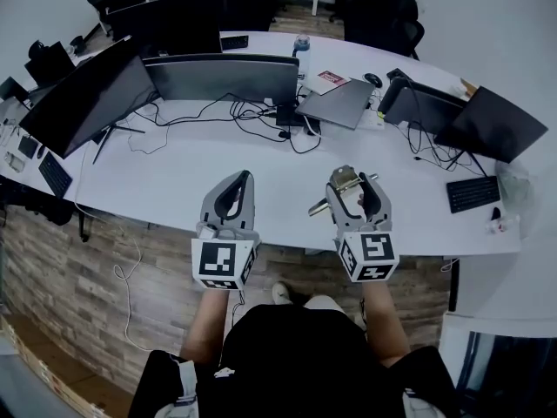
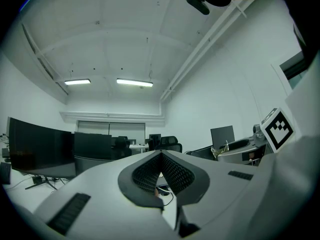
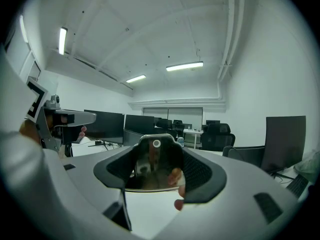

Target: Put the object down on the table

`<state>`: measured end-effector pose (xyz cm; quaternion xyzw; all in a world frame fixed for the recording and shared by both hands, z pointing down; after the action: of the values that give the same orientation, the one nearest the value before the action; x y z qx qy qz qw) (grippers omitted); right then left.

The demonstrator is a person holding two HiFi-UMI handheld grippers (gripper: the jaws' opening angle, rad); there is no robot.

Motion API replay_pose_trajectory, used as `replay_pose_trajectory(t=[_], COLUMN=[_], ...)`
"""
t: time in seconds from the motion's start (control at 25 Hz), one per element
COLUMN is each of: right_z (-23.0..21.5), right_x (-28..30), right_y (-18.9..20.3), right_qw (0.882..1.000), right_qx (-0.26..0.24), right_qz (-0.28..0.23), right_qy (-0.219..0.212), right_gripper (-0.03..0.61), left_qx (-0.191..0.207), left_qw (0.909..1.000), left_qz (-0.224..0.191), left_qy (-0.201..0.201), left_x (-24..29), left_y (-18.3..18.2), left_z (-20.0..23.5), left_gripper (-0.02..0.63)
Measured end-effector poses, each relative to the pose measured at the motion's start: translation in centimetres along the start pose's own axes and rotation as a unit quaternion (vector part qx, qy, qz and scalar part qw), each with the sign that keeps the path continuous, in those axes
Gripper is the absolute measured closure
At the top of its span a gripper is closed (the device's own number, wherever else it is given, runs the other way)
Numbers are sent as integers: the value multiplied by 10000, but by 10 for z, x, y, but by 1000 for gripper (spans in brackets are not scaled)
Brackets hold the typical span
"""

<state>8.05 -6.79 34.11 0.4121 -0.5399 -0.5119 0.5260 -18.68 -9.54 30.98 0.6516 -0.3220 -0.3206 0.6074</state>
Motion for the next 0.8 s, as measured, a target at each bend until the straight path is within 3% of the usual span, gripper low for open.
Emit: replay_pose_trajectory(t=[0.6, 0.8], right_z=[-16, -26], right_x=[12, 23], right_y=[19, 31], right_qw=[9998, 9992], right_qx=[83, 81], right_qz=[171, 396], right_qy=[97, 35], right_gripper=[285, 285], left_qx=[-25, -133], left_qw=[9996, 9988], left_qz=[177, 433], left_qy=[225, 165], left_x=[26, 39], left_y=[18, 33], left_z=[-11, -14], left_gripper=[601, 601])
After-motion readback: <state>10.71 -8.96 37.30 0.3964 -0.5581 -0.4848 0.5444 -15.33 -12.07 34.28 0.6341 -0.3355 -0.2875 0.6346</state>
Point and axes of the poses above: the fingertips, and each gripper's own axes: x forward along the fingers, z to its left, y out of its underside, the point moved 10 cm from there along -x, backward along the fingers, and after that the axes turned 6 degrees about y, right-handed, at the moved point
